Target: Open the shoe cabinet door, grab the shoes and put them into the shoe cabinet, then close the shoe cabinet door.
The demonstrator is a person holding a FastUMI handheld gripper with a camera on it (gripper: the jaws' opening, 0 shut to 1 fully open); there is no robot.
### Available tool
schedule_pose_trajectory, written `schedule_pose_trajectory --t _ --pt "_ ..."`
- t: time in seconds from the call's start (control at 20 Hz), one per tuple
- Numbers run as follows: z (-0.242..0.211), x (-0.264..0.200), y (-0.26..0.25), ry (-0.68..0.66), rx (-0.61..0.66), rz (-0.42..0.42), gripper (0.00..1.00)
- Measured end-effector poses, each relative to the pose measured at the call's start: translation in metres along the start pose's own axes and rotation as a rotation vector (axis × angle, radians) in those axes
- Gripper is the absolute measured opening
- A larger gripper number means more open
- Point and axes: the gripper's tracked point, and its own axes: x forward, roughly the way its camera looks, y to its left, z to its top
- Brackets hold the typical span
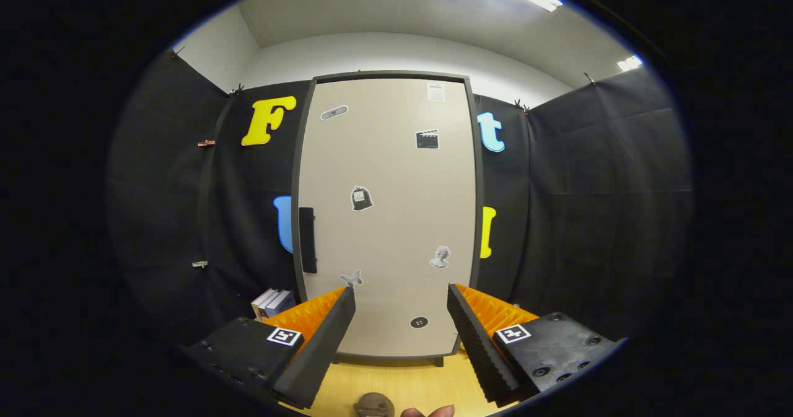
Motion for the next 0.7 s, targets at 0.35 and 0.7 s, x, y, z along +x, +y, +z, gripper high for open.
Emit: schedule_pose_trajectory --t 0.35,0.7 --pt "0.006 0.063 0.085 -0.003 0.026 0.104 0.98" --pt "-0.002 0.148 0.144 -0.001 0.033 0.138 0.98"
